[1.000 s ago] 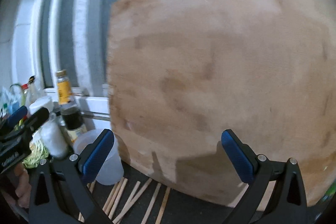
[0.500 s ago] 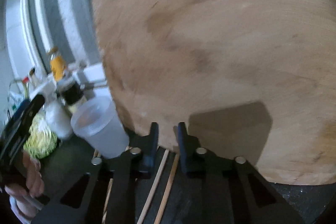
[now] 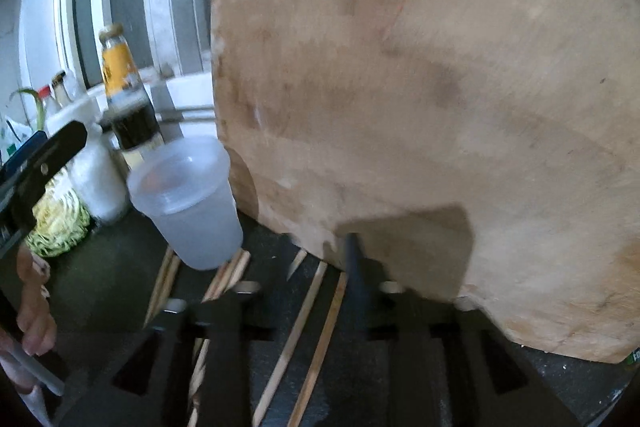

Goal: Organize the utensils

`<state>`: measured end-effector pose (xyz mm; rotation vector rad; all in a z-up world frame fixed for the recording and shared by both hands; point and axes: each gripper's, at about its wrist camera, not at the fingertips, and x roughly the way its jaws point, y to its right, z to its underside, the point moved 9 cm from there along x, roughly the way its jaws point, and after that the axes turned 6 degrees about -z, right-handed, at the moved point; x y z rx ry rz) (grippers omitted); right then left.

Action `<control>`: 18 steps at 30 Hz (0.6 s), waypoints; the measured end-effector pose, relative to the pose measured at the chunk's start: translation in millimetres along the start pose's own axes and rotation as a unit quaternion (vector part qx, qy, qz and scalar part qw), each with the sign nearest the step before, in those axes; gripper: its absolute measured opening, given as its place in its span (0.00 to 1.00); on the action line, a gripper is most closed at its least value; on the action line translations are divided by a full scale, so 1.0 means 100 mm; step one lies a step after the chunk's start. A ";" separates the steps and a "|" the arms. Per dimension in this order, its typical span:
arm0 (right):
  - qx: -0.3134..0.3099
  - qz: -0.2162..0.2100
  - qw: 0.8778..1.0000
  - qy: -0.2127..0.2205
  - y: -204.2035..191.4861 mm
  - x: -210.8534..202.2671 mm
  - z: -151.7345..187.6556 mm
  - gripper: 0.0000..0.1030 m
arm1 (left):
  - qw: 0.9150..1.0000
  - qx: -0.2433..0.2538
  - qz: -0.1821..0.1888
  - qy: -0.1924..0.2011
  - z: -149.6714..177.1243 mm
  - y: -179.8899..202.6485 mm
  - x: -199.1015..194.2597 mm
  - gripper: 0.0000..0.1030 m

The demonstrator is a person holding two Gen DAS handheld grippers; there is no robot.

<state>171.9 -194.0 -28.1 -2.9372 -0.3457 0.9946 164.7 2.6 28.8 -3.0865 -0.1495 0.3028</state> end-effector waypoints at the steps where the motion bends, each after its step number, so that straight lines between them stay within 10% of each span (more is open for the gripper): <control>1: 0.002 0.004 1.000 0.013 0.01 -0.05 -0.04 0.68 | 1.000 0.005 -0.003 0.005 -0.01 0.02 -0.04 1.00; 11: 0.017 0.028 0.997 0.070 0.18 -0.42 -0.07 0.84 | 0.999 0.048 -0.013 0.019 0.11 0.15 -0.26 1.00; 18: 0.021 0.019 0.994 0.104 0.19 -0.80 0.21 0.84 | 0.998 0.033 0.014 -0.044 0.40 0.08 -0.61 1.00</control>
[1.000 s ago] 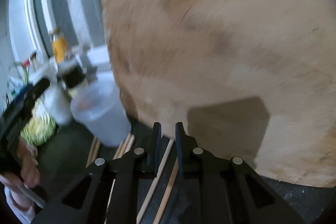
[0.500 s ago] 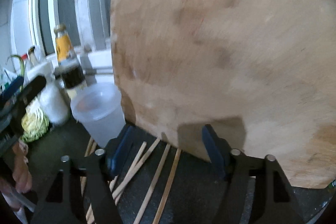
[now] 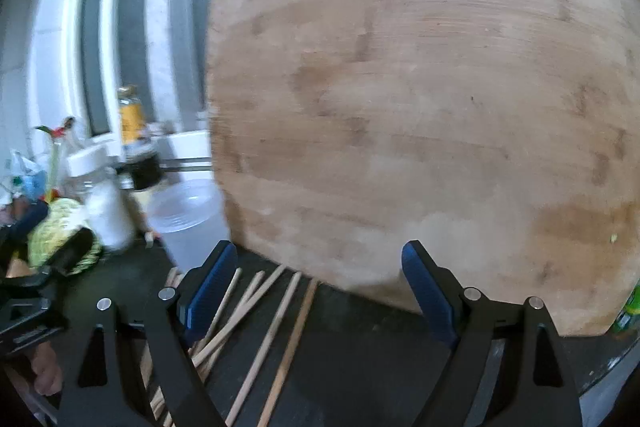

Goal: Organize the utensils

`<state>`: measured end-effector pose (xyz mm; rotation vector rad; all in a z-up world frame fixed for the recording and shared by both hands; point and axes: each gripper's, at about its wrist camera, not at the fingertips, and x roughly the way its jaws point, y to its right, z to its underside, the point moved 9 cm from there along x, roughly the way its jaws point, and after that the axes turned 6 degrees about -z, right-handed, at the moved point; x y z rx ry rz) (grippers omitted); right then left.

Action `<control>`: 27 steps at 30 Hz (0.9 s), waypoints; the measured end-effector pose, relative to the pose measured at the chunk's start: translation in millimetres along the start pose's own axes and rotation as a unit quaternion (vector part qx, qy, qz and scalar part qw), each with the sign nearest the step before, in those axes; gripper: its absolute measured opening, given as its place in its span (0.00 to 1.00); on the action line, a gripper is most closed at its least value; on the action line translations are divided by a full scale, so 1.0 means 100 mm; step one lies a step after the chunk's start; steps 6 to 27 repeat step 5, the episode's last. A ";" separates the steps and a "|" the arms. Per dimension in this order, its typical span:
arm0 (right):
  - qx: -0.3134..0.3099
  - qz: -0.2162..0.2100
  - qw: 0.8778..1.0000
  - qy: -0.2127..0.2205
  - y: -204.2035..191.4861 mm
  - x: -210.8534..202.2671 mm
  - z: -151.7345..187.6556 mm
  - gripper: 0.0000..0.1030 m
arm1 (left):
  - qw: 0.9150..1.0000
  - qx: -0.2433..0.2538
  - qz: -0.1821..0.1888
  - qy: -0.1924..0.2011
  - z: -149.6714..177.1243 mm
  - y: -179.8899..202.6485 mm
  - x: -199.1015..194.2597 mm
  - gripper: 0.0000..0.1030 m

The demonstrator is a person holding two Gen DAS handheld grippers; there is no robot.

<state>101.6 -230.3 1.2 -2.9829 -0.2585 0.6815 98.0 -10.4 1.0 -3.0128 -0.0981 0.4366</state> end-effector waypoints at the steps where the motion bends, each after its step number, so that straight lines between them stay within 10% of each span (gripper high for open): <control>1: 0.002 0.006 1.000 0.004 0.00 -0.06 0.03 0.84 | 1.000 -0.008 0.014 -0.009 0.03 0.00 -0.05 1.00; 27: 0.010 -0.005 1.000 0.000 -0.04 -0.25 0.13 0.85 | 0.999 -0.035 0.026 -0.032 0.12 -0.03 -0.20 1.00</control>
